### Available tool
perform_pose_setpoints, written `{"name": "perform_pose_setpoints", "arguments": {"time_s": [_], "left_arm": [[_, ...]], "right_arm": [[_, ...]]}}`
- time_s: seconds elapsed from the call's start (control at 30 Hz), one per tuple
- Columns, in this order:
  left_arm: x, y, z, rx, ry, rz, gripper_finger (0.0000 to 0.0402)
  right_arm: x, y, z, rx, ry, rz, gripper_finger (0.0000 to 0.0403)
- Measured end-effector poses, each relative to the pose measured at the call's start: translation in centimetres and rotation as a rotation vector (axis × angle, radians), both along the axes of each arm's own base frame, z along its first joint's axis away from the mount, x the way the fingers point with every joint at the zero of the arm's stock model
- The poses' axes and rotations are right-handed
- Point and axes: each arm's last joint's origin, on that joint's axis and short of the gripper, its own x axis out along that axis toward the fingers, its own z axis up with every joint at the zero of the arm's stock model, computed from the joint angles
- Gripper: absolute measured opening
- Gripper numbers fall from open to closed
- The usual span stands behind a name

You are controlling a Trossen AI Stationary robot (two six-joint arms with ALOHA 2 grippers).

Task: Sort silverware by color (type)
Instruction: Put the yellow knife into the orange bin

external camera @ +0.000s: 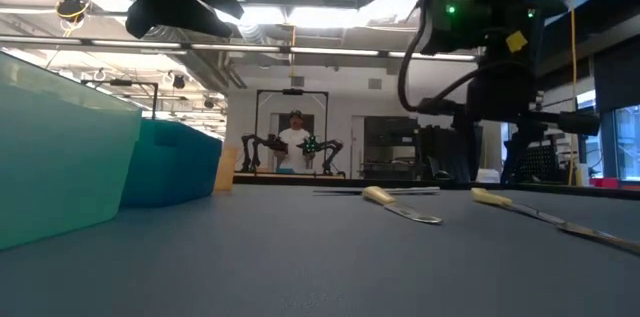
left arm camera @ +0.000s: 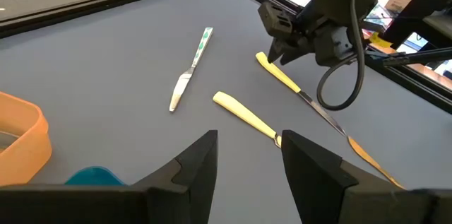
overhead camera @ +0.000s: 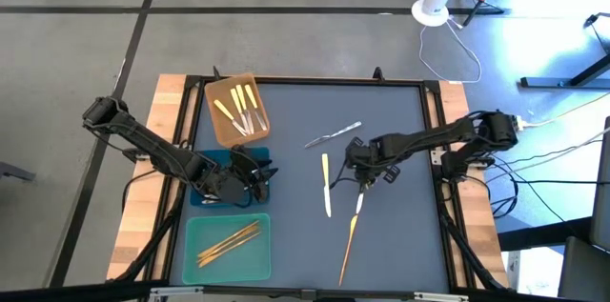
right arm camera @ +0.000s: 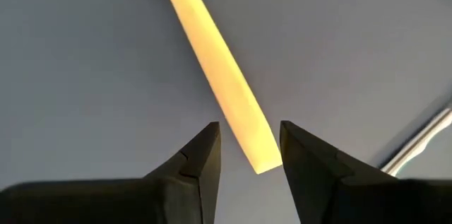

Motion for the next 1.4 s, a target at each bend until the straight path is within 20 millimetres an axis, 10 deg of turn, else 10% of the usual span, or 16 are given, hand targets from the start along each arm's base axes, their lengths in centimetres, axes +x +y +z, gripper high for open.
{"name": "perform_pose_setpoints", "arguments": {"time_s": [1.03,1.4], "left_arm": [[0.0,0.0,0.1,-0.004,-0.008,0.0,0.0151],[0.0,0.0,0.1,0.009,-0.015,0.017,0.0151]], "right_arm": [[0.1,-0.3,-2.6,-0.007,0.071,0.005,0.0132],[0.0,-0.3,-2.7,-0.004,0.075,0.005,0.0057]]}}
